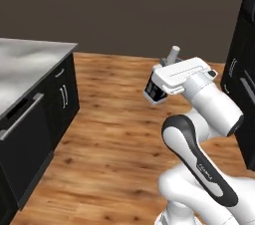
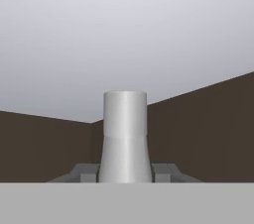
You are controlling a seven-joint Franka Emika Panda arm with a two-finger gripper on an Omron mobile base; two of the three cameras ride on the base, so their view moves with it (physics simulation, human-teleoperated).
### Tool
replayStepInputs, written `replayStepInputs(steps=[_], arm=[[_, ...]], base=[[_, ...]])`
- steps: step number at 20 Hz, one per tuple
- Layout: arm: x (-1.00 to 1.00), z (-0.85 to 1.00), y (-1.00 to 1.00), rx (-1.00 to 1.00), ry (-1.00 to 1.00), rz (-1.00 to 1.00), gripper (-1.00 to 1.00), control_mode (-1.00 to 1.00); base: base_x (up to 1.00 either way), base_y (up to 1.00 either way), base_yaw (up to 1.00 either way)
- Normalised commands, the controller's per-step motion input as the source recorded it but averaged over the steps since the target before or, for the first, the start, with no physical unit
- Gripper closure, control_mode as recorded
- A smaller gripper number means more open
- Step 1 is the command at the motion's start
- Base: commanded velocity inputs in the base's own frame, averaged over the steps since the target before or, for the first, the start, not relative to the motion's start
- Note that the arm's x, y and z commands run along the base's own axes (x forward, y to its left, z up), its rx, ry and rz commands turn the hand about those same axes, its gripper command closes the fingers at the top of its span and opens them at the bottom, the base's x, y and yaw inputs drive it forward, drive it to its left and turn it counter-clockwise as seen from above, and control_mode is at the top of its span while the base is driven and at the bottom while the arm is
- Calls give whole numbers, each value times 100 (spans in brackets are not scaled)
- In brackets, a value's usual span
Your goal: Open the cabinet directly in front. Then move the liquor and the mug to the dining counter with the jar on it.
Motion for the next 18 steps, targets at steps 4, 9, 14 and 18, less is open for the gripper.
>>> replayStepInputs(steps=[4,9,14,18], arm=[[0,0,0,0,0,0,100,100],[0,0,0,0,0,0,100,100],[0,0,0,0,0,0,100,100],[0,0,0,0,0,0,100,100]], base=[[100,0,-12],[100,0,-14],[100,0,-15],[100,0,-14]])
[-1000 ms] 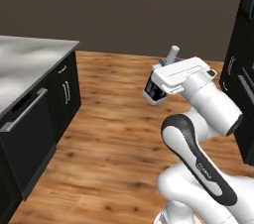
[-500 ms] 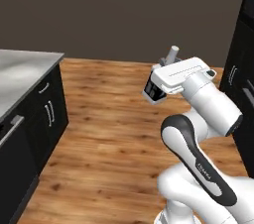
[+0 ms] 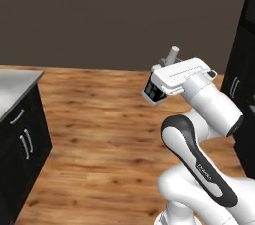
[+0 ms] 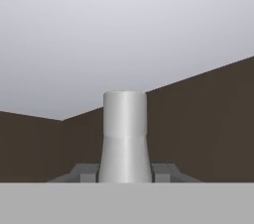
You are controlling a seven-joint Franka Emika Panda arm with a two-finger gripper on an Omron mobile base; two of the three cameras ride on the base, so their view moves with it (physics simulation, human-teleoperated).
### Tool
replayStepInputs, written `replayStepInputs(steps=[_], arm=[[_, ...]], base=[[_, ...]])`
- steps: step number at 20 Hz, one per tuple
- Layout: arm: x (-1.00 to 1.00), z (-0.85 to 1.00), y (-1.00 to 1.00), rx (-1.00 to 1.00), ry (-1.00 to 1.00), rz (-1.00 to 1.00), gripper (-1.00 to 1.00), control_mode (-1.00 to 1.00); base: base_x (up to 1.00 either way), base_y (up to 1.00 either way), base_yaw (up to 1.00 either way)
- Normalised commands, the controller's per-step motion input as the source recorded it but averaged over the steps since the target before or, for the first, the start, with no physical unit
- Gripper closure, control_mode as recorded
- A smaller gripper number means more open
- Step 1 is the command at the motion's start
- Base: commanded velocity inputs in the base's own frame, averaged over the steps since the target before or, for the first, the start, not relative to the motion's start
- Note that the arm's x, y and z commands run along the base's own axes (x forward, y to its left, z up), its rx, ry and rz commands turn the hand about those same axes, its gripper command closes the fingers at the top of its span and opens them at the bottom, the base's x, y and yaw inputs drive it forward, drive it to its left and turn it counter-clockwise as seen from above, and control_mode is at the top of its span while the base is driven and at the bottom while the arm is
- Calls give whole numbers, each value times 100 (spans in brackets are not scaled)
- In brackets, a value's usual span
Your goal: Open the cabinet directly in front. Then move the liquor and the mug to the dining counter with the jar on it.
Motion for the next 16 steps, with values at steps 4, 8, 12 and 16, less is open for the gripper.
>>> replayStepInputs(steps=[4,8,12,16], arm=[[0,0,0,0,0,0,100,100],[0,0,0,0,0,0,100,100],[0,0,0,0,0,0,100,100],[0,0,0,0,0,0,100,100]], base=[[100,0,-13],[100,0,-12],[100,0,-7],[100,4,-3]])
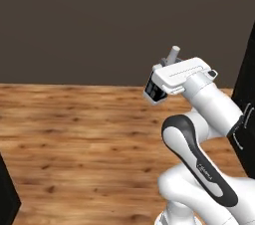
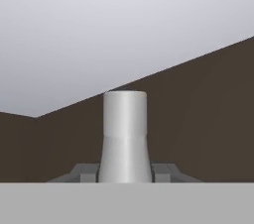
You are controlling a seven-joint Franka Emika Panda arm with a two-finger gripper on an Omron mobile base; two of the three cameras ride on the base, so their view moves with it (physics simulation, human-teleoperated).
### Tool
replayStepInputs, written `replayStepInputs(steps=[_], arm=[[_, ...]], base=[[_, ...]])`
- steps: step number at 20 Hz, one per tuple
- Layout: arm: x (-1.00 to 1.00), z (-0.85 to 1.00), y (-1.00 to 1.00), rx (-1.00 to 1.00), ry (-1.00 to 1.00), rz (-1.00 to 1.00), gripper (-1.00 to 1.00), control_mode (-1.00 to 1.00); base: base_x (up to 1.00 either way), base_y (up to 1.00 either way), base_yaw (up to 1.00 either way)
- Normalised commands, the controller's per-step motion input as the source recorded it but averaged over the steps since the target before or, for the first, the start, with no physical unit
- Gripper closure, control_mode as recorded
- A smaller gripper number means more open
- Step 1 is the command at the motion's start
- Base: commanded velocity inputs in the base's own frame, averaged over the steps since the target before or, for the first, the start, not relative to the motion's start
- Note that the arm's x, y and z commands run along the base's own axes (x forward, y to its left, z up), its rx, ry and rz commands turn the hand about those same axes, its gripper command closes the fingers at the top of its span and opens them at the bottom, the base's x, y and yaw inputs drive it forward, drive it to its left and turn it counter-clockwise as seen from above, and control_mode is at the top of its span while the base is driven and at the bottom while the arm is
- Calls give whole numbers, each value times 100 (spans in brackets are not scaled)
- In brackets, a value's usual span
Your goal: Open the cabinet directly in front. Then move the liquor and the mug to the dining counter with the jar on it.
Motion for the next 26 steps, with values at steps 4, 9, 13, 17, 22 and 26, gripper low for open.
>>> replayStepInputs(steps=[4,9,13,17,22,26], arm=[[0,0,0,0,0,0,100,100],[0,0,0,0,0,0,100,100],[0,0,0,0,0,0,100,100],[0,0,0,0,0,0,100,100],[0,0,0,0,0,0,100,100],[0,0,0,0,0,0,100,100]], base=[[100,9,0],[100,16,0],[100,14,5],[100,4,14],[100,0,24],[100,0,32]])
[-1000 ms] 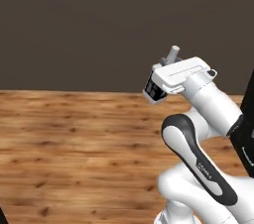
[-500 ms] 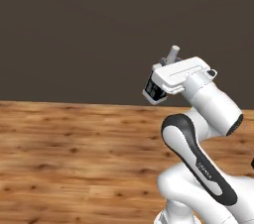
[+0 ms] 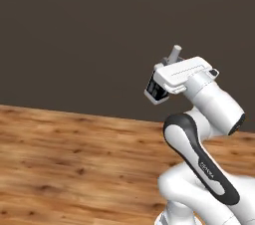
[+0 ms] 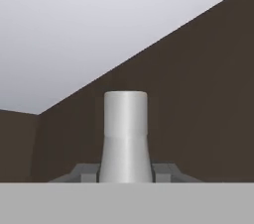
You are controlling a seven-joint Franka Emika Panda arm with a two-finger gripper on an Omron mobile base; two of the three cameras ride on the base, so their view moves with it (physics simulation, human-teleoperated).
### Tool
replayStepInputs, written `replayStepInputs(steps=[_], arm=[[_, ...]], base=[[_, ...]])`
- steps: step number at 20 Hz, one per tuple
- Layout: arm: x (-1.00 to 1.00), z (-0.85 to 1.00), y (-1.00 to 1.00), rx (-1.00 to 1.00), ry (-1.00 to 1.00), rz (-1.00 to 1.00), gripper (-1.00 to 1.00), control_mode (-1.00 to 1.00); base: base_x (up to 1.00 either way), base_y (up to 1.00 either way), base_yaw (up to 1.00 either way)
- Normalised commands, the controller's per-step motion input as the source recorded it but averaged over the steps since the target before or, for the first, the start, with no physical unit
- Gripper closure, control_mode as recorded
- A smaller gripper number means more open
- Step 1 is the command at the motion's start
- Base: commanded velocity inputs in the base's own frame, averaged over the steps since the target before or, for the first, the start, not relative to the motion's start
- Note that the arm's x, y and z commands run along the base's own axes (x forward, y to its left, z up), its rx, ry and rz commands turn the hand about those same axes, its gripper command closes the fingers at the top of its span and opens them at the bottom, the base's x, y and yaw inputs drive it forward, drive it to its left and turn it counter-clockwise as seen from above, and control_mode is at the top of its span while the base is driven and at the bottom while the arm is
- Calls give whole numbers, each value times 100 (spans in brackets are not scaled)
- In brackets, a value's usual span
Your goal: Open the cabinet directly in front. Then move the liquor and the mug to the dining counter with the jar on it.
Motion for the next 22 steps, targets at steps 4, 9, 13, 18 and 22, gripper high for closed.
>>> replayStepInputs(steps=[4,9,13,18,22], arm=[[0,0,0,0,0,0,100,100],[0,0,0,0,0,0,100,100],[0,0,0,0,0,0,100,100],[0,0,0,0,0,0,100,100],[0,0,0,0,0,0,100,100]], base=[[100,0,45],[100,0,52],[100,0,52],[100,0,51],[100,5,45]])
